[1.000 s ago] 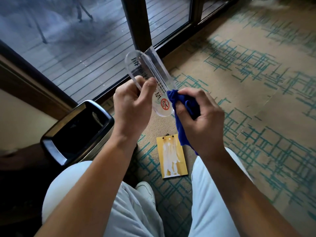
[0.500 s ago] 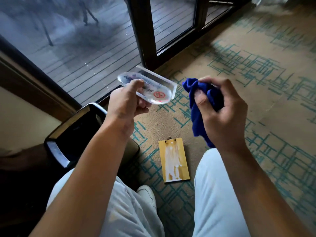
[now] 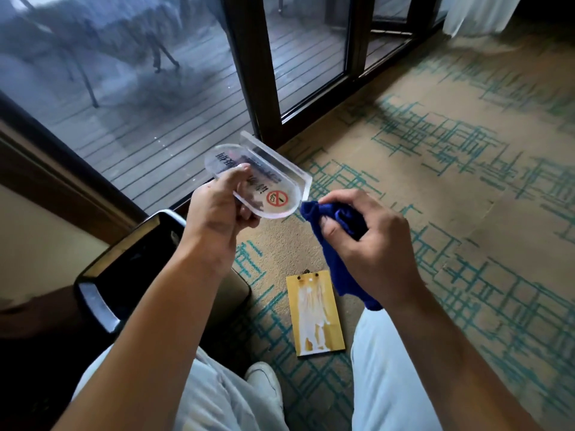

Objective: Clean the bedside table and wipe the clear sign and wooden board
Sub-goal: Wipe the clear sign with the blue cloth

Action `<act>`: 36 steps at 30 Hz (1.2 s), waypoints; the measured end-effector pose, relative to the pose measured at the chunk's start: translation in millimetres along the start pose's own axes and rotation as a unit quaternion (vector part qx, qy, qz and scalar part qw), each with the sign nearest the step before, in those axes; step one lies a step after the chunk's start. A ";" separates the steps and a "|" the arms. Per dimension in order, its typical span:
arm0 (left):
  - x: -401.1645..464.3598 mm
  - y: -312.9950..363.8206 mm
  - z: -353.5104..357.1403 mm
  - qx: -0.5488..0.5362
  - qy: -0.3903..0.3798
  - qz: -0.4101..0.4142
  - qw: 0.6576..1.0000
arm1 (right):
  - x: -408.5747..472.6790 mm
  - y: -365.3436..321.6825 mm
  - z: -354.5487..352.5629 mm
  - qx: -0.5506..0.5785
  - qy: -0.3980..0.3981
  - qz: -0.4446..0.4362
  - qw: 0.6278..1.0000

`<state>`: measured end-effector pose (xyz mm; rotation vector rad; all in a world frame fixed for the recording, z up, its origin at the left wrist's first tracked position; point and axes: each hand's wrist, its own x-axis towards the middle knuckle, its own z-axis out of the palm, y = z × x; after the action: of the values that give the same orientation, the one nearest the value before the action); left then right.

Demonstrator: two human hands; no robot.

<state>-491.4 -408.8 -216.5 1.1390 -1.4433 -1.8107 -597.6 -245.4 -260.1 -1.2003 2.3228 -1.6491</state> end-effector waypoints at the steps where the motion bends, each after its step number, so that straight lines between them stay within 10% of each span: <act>1: 0.2 1.2 -3.7 0.026 -0.017 0.001 1.000 | -0.5 2.2 -2.6 0.017 0.005 0.015 1.000; 12: 32.0 -24.2 -47.2 0.311 -0.149 0.042 0.938 | 2.5 36.1 -4.5 0.027 -0.008 0.075 0.997; 21: 48.5 -94.4 -28.7 0.056 -0.053 -0.058 0.995 | -5.2 68.2 22.0 0.132 -0.015 0.198 0.971; 27: 46.7 -87.0 -14.8 0.022 -0.104 -0.107 0.989 | -11.1 67.8 36.2 -0.117 -0.106 0.037 0.987; 36: 41.4 -73.1 -11.3 0.001 -0.141 -0.262 0.955 | -2.5 76.0 47.7 -0.087 -0.061 -0.018 0.994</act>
<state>-495.7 -429.1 -298.7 1.4062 -1.3767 -2.4181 -616.6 -271.3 -344.0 -1.3401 2.4219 -1.3641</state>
